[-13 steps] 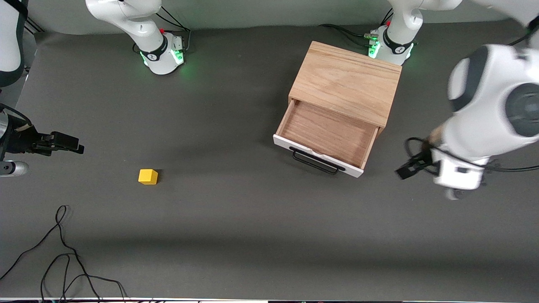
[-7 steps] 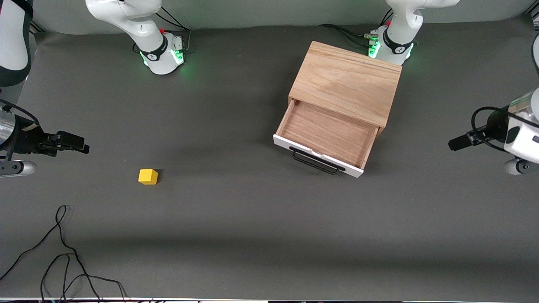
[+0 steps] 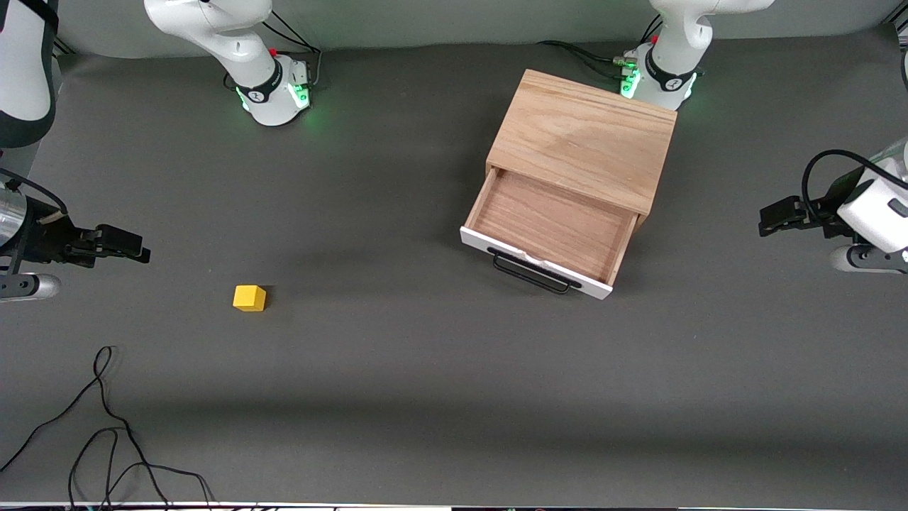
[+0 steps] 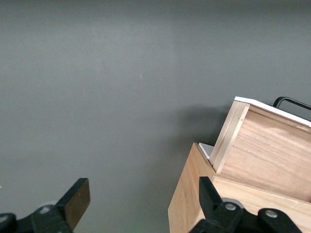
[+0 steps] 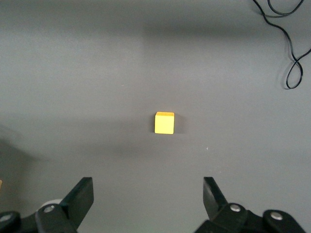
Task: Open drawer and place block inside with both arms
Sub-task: 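Reach the right gripper down to the yellow cube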
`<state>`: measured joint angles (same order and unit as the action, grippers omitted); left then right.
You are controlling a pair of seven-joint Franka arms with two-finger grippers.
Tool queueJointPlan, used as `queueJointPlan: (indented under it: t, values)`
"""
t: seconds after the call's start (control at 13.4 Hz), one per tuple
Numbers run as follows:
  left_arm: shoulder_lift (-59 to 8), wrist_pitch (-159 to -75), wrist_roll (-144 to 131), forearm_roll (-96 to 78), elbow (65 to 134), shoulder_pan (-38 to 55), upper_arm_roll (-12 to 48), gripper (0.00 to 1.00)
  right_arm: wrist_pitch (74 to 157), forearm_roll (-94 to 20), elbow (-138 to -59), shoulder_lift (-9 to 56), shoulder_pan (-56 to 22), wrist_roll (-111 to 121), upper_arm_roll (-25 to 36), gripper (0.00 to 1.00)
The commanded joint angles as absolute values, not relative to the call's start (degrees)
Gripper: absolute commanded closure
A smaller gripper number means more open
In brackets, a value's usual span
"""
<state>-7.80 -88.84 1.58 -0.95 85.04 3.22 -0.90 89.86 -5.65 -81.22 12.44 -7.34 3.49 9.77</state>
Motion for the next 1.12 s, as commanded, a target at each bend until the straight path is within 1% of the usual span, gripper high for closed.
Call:
queueJointPlan:
  t: [0.0, 0.37, 0.45, 0.52, 0.75, 1.04]
  values:
    - [-3.79, -90.96, 3.52, -0.70, 89.02, 3.25, -0.88, 0.00, 90.35, -5.45, -80.77, 12.92, -7.73, 2.29, 9.84, 0.00]
    - [-0.88, -93.34, 2.29, -0.70, 92.54, 3.34, -0.79, 0.00, 90.53, -5.19, -80.95, 14.06, -7.65, 2.37, 9.67, 0.00]
    - [-1.05, -93.25, 1.85, -0.70, 92.55, 3.43, -0.70, 0.00, 92.01, -5.36, -81.73, 14.58, -7.65, 2.37, 9.67, 0.00]
    - [-1.14, -93.34, 1.32, -0.70, 92.46, 3.69, -0.70, 0.00, 94.63, -5.45, -84.26, 14.68, -7.73, 2.37, 9.67, 0.00]
    - [-1.23, -93.43, 0.26, -0.96, 92.46, 3.61, -0.62, 0.00, 107.01, -5.45, -96.55, 13.97, -8.53, 2.46, 9.49, 0.00]
    - [-1.14, -92.90, 0.44, -0.97, 92.46, 3.25, -0.53, 0.00, 126.86, -5.36, -112.81, 14.15, -8.88, 3.34, 8.26, 0.00]
